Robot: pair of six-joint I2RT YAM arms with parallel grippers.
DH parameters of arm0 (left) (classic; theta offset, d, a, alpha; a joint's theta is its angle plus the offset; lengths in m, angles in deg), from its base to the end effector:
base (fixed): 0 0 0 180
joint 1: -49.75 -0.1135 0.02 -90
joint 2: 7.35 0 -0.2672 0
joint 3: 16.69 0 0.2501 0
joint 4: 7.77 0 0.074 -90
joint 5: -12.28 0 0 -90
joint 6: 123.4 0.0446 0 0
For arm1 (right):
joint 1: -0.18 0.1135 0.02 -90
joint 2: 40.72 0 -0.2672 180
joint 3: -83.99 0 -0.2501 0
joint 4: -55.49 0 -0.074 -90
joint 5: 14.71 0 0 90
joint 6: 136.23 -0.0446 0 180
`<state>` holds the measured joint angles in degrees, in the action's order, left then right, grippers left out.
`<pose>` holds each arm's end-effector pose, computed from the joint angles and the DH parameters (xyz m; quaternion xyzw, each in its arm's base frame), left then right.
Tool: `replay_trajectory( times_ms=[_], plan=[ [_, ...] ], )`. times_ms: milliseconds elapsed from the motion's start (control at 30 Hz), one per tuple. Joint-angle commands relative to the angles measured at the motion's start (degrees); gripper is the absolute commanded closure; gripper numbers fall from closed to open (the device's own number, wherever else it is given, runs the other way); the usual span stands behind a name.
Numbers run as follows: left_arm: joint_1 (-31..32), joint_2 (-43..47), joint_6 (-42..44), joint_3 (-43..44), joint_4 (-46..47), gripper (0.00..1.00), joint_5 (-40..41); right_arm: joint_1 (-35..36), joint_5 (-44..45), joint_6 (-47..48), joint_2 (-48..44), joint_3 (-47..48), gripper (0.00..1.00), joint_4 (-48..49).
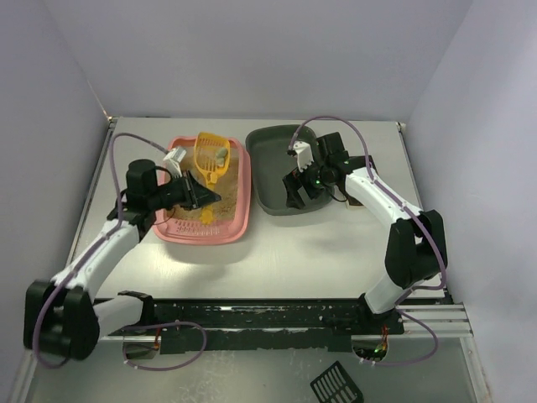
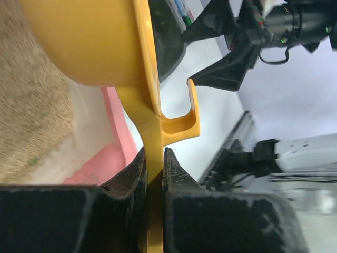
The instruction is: Clean the litter box
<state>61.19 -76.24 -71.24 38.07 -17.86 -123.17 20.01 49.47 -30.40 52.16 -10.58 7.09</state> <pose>0.2508 -0.0832 0.2585 0.0274 0.8020 -0.5037 0.3200 0.3184 0.1355 0.2535 -0.3477 0.8669 0.2234 0.2786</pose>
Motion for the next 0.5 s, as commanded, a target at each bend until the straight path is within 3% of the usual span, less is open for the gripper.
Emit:
replay_trajectory(
  times_ms=[0, 100, 200, 300, 467],
  plan=[
    [0.69, 11.61, 20.20, -1.07, -4.20, 0.93, 7.49, -0.32, 0.60, 0.25, -1.82, -0.52, 0.03, 0.86],
    [0.64, 17.19, 20.67, -3.82, -0.10, 0.93, 9.59, -0.26, 0.51, 0.20, -1.68, -0.45, 0.03, 0.78],
    [0.60, 16.91, 19.17, -3.97, 0.33, 0.93, 8.23, -0.28, 0.51, 0.24, -1.82, -0.52, 0.03, 0.87],
    [0.60, 15.02, 13.72, -4.93, 4.68, 0.93, 3.98, -0.32, 0.39, 0.14, -1.71, -0.52, 0.03, 0.90],
    [0.53, 14.33, -1.89, -10.52, 21.73, 0.93, 1.27, -0.35, 0.57, 0.11, -1.95, -0.49, 0.03, 0.82]
  ],
)
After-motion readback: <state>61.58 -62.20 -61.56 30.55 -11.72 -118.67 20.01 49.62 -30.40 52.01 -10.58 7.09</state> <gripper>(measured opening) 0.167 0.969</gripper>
